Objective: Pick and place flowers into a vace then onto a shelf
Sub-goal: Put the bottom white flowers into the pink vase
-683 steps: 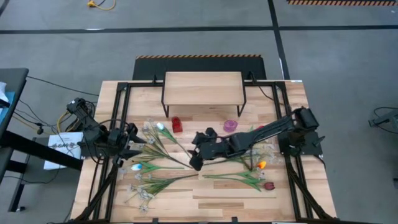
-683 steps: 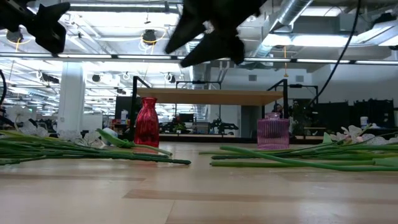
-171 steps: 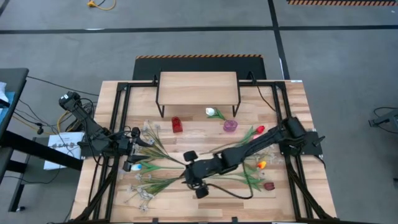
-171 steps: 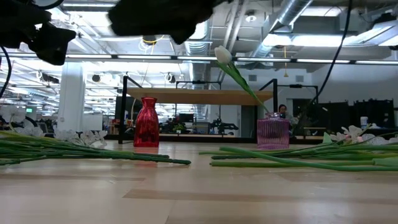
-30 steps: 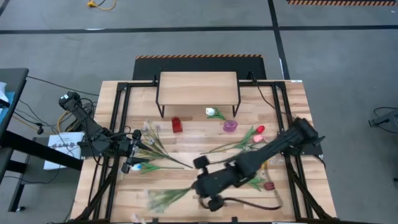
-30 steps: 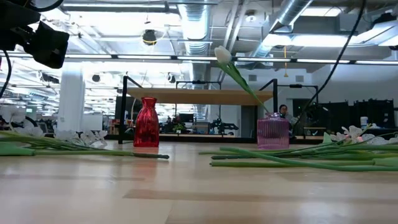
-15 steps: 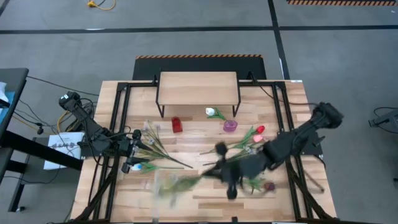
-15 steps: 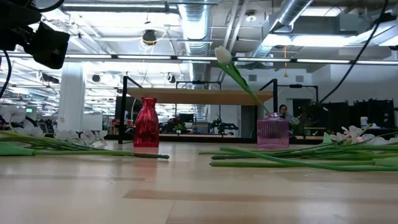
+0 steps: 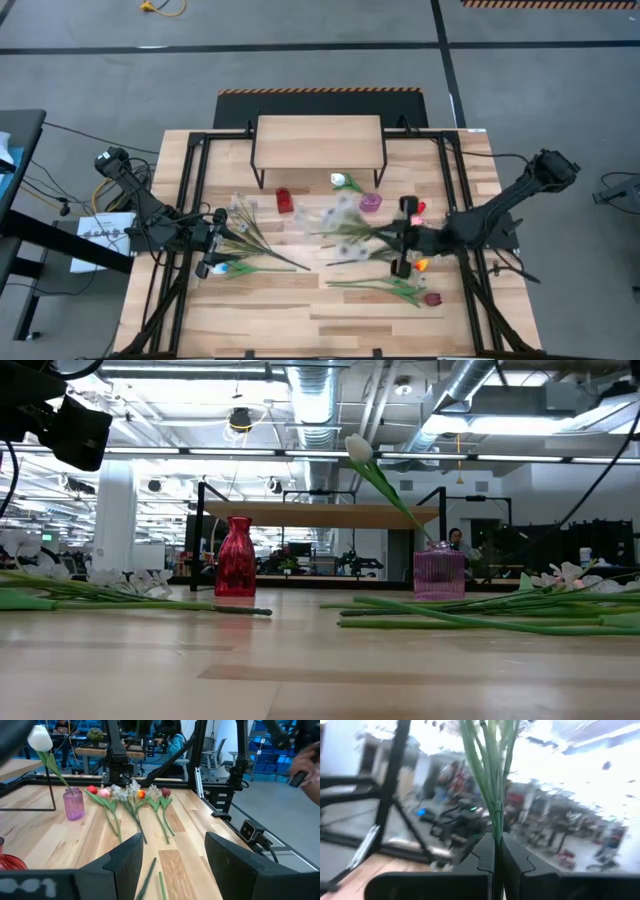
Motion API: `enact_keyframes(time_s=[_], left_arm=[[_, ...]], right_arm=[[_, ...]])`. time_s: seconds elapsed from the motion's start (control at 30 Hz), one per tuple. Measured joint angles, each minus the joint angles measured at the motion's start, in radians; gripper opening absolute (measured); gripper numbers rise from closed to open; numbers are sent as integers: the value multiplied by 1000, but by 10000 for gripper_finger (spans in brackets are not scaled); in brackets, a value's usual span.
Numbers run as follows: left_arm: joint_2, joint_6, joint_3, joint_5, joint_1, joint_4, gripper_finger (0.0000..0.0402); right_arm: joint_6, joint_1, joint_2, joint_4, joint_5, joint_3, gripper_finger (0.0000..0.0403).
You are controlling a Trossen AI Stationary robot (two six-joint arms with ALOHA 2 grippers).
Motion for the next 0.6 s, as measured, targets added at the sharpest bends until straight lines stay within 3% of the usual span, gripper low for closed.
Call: enact_keyframes(time_s=[0.23,0.6], left_arm=[[0,3,0,-1,0,0,204],[0,12,0,-24,0,-5,204]], right_arm=[[-85,-55,101,507,145,-195,1],[59,-277,217,509,148,-206,2]])
